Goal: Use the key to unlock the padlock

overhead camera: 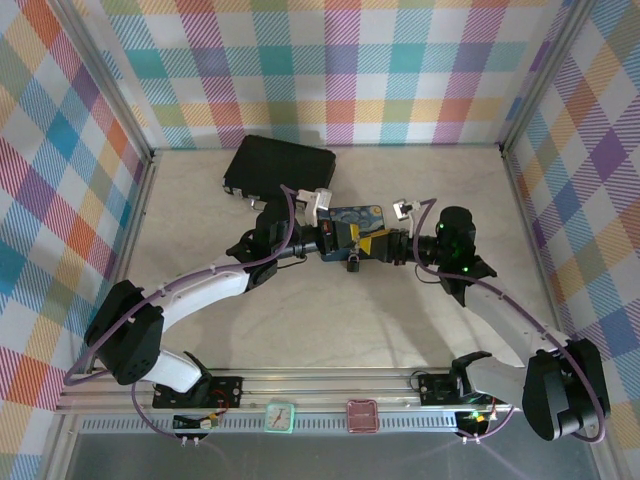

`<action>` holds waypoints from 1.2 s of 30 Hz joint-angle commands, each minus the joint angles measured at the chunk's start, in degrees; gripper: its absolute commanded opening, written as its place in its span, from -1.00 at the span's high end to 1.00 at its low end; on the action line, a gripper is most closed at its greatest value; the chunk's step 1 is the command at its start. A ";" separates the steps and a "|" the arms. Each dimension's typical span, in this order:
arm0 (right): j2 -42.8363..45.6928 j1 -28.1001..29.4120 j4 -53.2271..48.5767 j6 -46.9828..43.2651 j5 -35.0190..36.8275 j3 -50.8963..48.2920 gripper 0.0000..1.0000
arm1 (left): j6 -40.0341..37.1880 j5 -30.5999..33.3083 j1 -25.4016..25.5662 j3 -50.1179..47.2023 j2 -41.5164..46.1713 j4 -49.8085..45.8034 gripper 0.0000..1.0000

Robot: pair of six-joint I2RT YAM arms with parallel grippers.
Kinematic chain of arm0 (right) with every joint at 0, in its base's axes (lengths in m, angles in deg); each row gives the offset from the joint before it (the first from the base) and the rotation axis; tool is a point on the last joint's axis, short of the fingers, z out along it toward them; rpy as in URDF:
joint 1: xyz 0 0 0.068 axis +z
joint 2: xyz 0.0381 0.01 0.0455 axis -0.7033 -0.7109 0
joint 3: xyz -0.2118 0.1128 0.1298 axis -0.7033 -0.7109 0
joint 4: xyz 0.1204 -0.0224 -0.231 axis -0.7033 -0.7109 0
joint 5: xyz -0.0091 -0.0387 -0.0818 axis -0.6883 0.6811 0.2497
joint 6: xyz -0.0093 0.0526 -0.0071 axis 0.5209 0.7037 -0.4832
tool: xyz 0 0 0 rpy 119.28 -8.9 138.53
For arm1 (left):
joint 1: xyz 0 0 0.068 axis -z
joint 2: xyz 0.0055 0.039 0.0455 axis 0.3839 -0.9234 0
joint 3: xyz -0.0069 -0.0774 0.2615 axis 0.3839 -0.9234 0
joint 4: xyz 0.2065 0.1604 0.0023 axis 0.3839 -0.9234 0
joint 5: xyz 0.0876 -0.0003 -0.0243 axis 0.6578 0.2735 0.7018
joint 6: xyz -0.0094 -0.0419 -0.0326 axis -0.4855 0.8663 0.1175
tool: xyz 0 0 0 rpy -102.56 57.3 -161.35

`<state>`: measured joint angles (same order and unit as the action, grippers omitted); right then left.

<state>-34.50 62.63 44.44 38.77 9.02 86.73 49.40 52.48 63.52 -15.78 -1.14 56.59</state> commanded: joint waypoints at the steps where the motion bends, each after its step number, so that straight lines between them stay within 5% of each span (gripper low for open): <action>1: -1.10 -0.27 6.73 1.56 -3.29 -0.84 0.24 | 1.31 -2.98 -0.75 -0.70 0.79 4.74 1.00; 25: -8.64 0.03 26.73 13.47 -4.85 -3.55 0.67 | 5.68 -3.96 -0.43 -3.58 -0.33 11.81 1.00; 30: -10.02 0.87 28.40 14.76 -4.12 -4.08 0.53 | 6.42 -3.52 -0.36 -4.08 -0.45 13.68 1.00; 34: -10.96 0.96 29.42 14.99 -4.57 -3.72 0.98 | 8.08 -3.70 -0.39 -4.73 -1.19 16.20 1.00; 36: -11.06 0.83 28.97 14.42 -3.81 -3.66 1.00 | 8.69 -3.76 -0.34 -4.89 -1.31 16.88 1.00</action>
<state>-44.93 63.02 71.52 53.59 4.95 83.16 56.68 50.31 63.13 -20.08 -1.91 68.37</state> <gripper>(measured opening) 0.063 0.054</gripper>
